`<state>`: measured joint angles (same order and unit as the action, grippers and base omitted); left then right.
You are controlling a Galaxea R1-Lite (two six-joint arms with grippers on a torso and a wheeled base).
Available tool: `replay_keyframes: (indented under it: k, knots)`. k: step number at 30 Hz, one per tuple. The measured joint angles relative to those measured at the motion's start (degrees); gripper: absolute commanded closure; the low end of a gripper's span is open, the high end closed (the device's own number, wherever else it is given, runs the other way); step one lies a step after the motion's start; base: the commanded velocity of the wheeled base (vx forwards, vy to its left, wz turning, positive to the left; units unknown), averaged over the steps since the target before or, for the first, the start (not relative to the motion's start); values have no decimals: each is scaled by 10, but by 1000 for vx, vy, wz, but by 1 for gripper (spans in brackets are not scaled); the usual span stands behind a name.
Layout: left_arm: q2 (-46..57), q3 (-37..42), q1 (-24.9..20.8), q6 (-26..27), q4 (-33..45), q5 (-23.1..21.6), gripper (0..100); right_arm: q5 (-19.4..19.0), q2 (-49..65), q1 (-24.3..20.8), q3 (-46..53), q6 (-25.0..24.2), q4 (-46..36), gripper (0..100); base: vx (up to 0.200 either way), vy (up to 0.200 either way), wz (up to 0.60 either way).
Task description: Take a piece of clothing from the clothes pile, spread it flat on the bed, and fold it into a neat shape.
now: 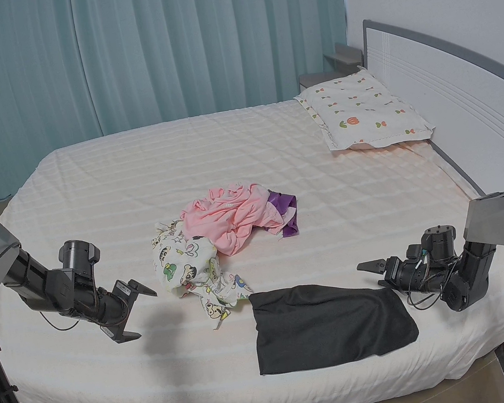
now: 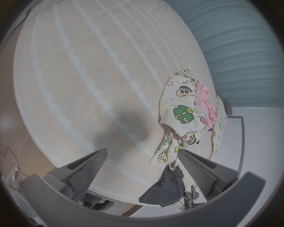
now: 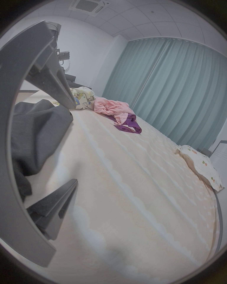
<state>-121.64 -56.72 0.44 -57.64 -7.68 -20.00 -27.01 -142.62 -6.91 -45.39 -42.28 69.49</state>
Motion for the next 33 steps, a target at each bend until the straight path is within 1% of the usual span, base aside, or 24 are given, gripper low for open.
replay_keyframes:
  k: [1, 10, 21, 22, 33]
  knots:
    - [0, 0, 0, 0, 0, 0, 0, 0, 0, 0, 0, 0, -2, 100, 0, 0, 0]
    - [0, 0, 0, 0, 0, 0, 0, -2, 8, -1, 15, 1, -23, 100, 0, 0, 0]
    - [-1, -1, 0, 0, 0, 0, 0, -4, 36, 13, 40, -1, -18, 100, 0, 0, 0]
    - [-1, -1, 0, 0, 0, 0, 0, -4, 39, 14, 44, -1, -20, 0, 0, 0, 0]
    - [-2, -1, 0, 0, 0, 0, 0, -2, 50, 9, 65, 4, -44, 0, 0, 0, 0]
